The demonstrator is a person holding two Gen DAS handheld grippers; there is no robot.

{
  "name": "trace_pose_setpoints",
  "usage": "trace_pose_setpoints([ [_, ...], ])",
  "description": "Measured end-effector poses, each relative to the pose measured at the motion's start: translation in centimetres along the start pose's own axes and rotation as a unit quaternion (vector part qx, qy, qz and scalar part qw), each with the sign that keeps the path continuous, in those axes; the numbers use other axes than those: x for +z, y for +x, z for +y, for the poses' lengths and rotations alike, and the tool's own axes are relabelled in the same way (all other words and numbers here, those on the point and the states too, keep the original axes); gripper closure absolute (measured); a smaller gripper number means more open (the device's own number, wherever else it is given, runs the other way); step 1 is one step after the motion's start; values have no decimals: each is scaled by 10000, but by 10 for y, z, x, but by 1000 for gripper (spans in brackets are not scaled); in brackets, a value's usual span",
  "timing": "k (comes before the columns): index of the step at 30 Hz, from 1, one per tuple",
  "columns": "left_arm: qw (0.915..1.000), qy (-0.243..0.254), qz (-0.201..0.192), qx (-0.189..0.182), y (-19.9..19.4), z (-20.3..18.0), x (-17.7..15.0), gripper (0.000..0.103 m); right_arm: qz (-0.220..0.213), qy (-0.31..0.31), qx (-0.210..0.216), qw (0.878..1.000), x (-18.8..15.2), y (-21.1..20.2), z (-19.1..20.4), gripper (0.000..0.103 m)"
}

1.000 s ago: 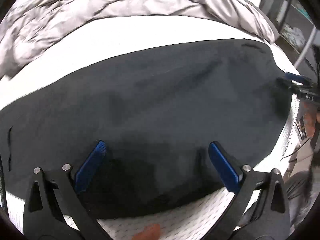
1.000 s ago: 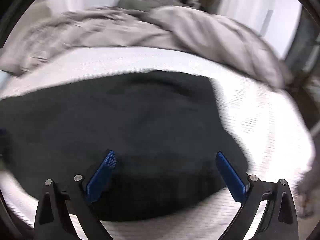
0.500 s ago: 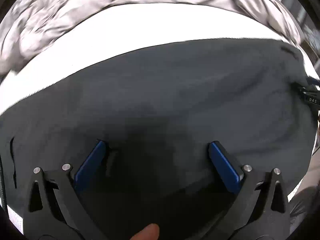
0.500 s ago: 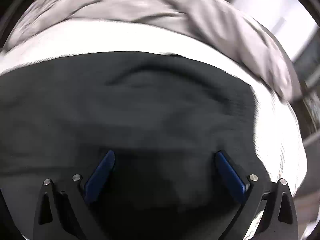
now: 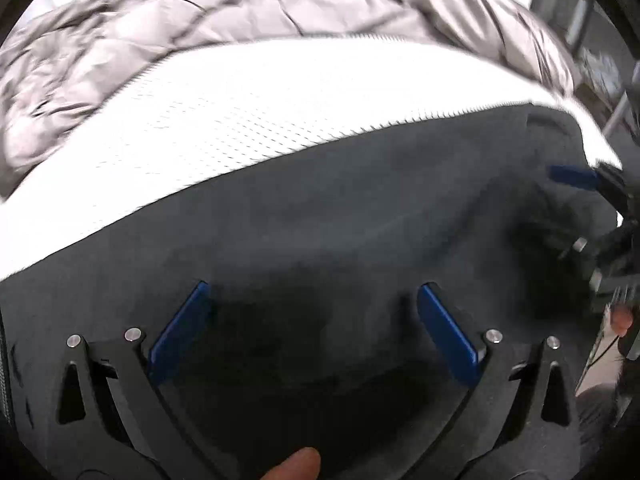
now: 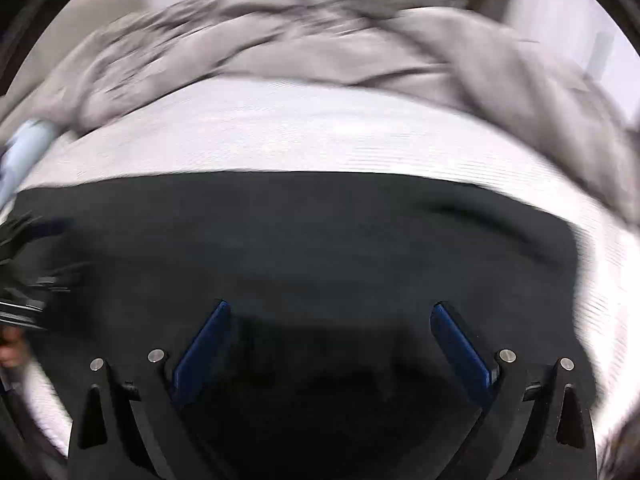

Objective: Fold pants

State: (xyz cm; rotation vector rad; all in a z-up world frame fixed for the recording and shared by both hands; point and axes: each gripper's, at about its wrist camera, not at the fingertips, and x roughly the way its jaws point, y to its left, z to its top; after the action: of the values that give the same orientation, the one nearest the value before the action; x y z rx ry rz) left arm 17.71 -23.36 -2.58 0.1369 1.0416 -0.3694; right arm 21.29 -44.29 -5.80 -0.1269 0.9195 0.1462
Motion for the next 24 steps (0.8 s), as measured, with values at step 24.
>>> trace_pose_setpoints([
  [24,9979,-499,-395,118,-6,59,26,1,-495,888,-1198,9876,-1,-13,-98,1],
])
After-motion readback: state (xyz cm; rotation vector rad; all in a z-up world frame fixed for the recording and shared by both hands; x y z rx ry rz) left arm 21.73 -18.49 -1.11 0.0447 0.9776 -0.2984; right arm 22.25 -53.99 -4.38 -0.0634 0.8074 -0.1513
